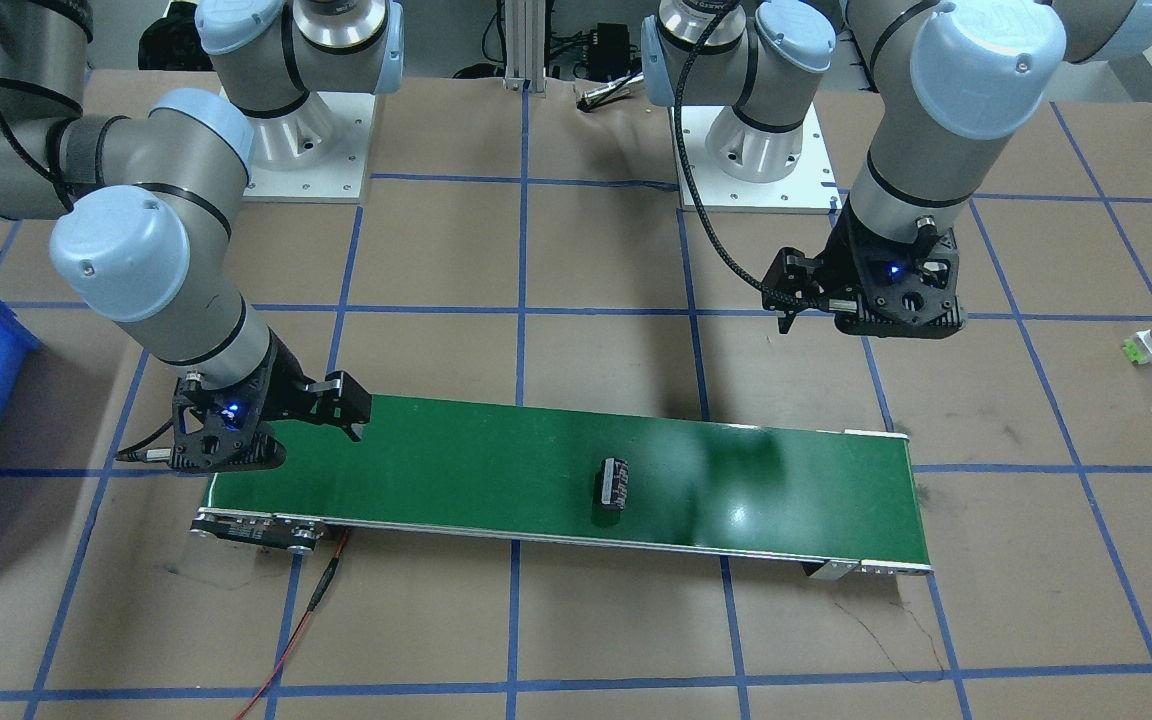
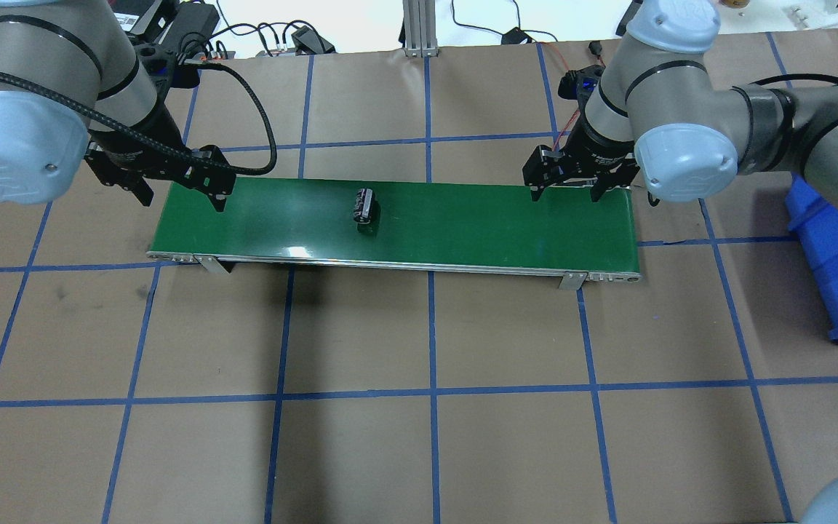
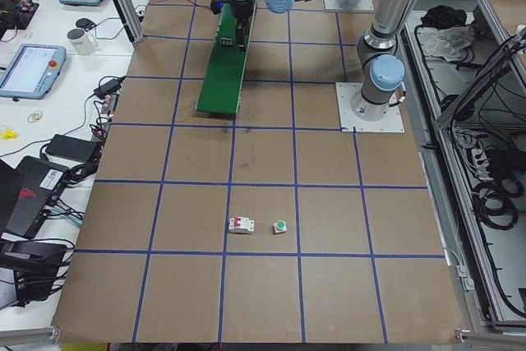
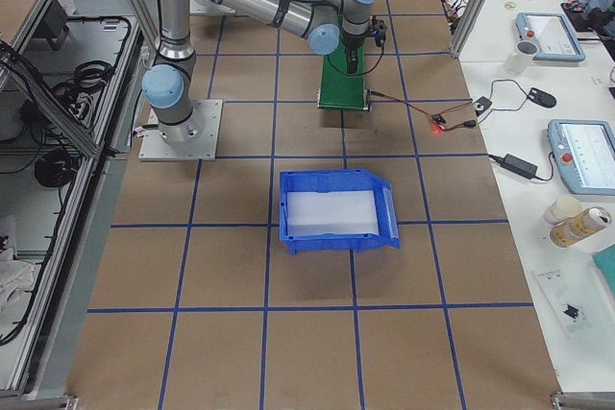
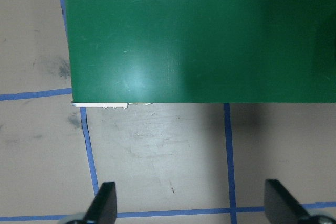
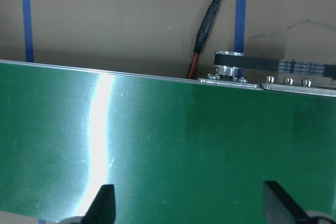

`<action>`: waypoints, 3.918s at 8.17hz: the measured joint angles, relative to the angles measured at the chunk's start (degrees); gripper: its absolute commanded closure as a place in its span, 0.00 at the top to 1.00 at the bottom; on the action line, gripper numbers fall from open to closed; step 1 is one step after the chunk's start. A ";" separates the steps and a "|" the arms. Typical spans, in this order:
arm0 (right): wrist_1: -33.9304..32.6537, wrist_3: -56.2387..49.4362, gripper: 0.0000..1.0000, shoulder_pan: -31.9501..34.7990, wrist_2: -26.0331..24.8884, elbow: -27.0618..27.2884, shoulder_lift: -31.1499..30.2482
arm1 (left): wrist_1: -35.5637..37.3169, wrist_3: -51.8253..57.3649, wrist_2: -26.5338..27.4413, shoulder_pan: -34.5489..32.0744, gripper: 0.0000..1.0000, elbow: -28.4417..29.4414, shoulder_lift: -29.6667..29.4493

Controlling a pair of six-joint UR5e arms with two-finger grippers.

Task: Move capacitor from left to right
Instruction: 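Hold the left gripper above the belt while the capacitor rides toward the right gripper, then lower the right gripper onto the capacitor on the belt and grasp it, then lift the capacitor with the right gripper and carry it over the blue bin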

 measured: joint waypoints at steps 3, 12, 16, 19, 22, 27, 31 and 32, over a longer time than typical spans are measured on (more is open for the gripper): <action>-0.25 0.22 1.00 0.00 0.00 0.00 0.03 | -0.07 0.08 -0.04 0.00 1.00 -0.05 -0.14; -1.74 2.83 0.99 0.02 -0.13 0.15 0.32 | 0.05 0.05 -0.20 0.00 1.00 0.05 -0.25; -2.54 4.50 0.98 0.04 -0.09 0.12 0.99 | 0.00 0.05 -0.21 0.00 1.00 0.05 -0.26; -4.89 8.58 1.00 0.13 0.02 0.12 2.74 | 0.00 0.17 -0.07 0.00 1.00 0.00 -0.20; -5.92 11.82 0.99 0.33 1.54 0.15 3.14 | -0.01 0.46 0.01 -0.06 1.00 -0.01 -0.22; -6.26 12.85 0.70 1.12 2.86 0.18 4.26 | -0.03 0.66 0.21 -0.09 1.00 -0.05 -0.07; -4.80 8.18 0.00 1.22 -4.84 1.42 4.89 | 0.00 0.72 0.21 -0.09 1.00 -0.05 -0.02; -3.91 7.26 0.00 1.18 -7.02 1.17 4.76 | 0.00 0.71 0.21 -0.09 1.00 -0.05 -0.03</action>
